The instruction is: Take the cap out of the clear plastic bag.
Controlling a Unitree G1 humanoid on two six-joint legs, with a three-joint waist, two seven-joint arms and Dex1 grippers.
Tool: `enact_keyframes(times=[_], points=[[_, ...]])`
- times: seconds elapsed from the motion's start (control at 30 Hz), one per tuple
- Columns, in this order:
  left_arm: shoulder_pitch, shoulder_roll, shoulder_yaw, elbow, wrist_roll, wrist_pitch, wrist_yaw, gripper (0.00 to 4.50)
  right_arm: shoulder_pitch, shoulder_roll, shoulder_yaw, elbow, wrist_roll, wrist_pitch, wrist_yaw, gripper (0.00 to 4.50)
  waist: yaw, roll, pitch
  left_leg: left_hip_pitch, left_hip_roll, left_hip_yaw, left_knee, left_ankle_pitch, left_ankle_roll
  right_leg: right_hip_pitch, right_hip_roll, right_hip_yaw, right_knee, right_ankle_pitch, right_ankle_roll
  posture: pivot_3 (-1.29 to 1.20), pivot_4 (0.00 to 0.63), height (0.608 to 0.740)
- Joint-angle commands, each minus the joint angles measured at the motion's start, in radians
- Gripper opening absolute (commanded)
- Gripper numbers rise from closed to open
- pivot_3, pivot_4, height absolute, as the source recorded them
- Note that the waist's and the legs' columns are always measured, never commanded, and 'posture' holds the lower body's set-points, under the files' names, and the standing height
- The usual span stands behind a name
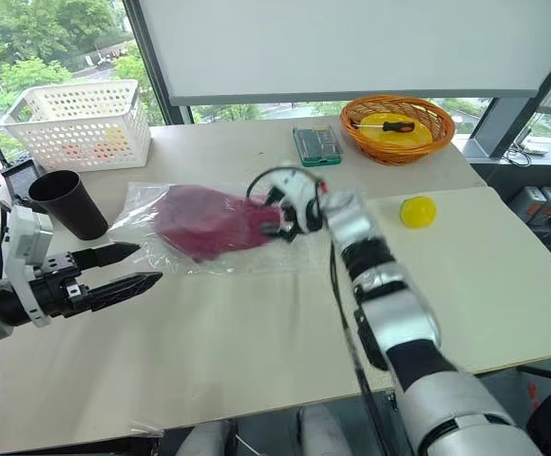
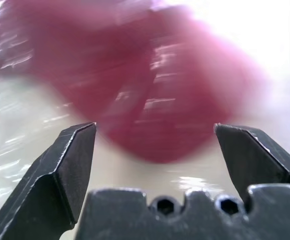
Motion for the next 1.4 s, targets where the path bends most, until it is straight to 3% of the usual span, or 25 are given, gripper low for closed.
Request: enact_keyframes(times=[0.03, 0.13, 0.27, 0.63, 0.8, 0.9, 1.27, 1.4], points=[[-0.009, -0.003, 0.016, -0.009, -0.006, -0.016, -0.004, 4.42, -0.050, -0.015, -0.074, 0.145, 0.047, -0.020, -0.076, 4.50, 0.000, 0.000, 0.000, 0.000, 0.000, 0.000, -0.001, 0.000, 0.000, 0.000, 0.000, 0.000, -0.001, 0.000, 0.000, 0.00, 0.150, 0.736], [-0.006, -0.007, 0.014, -0.012, -0.002, -0.018, -0.002, 4.42, -0.070, -0.052, -0.103, 0.230, 0.044, -0.041, -0.146, 4.50, -0.001, 0.000, 0.000, -0.002, 0.000, 0.000, -0.002, 0.000, 0.000, -0.001, 0.000, 0.000, -0.002, 0.000, 0.000, 0.00, 0.150, 0.736], [-0.002, -0.013, 0.016, -0.017, -0.004, -0.018, 0.001, 4.42, -0.062, -0.063, -0.154, 0.292, 0.080, -0.010, -0.136, 4.50, -0.002, 0.001, 0.001, -0.004, -0.001, 0.000, -0.002, 0.000, 0.000, -0.003, -0.001, 0.000, -0.003, 0.000, 0.000, 0.00, 0.150, 0.736], [-0.013, -0.012, -0.007, 0.002, 0.024, -0.026, -0.003, 4.42, -0.085, 0.071, -0.228, 0.299, 0.174, 0.110, 0.039, 4.50, -0.003, 0.001, 0.001, -0.003, 0.000, 0.001, -0.002, 0.000, 0.000, -0.002, 0.000, 0.001, -0.002, 0.000, 0.000, 0.00, 0.150, 0.736], [-0.023, -0.014, -0.021, 0.006, 0.040, -0.028, -0.007, 4.42, -0.060, 0.091, -0.237, 0.311, 0.165, 0.080, -0.046, 4.50, -0.001, 0.002, 0.001, -0.003, -0.001, 0.001, -0.002, 0.000, 0.000, -0.002, 0.000, 0.001, -0.002, 0.000, 0.000, 0.00, 0.150, 0.736], [-0.024, -0.019, -0.021, 0.007, 0.047, -0.028, -0.006, 4.50, -0.041, 0.077, -0.263, 0.310, 0.180, 0.047, -0.094, 3.78, -0.001, 0.002, 0.001, -0.003, -0.001, 0.001, -0.002, 0.000, 0.000, -0.002, 0.000, 0.001, -0.003, 0.000, 0.000, 0.00, 0.150, 0.736], [-0.027, -0.027, -0.026, 0.009, 0.061, -0.029, -0.003, 4.50, -0.047, 0.096, -0.324, 0.306, 0.226, 0.096, -0.073, 0.02, -0.005, 0.002, 0.001, -0.003, -0.001, 0.001, -0.002, 0.000, 0.000, -0.002, 0.000, 0.001, -0.002, 0.000, 0.000, 0.00, 0.150, 0.736], [-0.026, -0.028, -0.029, 0.011, 0.072, -0.032, -0.006, 4.50, -0.048, 0.115, -0.349, 0.306, 0.252, 0.108, -0.090, 0.01, -0.005, 0.002, 0.001, -0.003, 0.000, 0.001, -0.002, 0.000, 0.000, -0.002, 0.000, 0.001, -0.002, 0.000, 0.000, 0.00, 0.150, 0.736]])
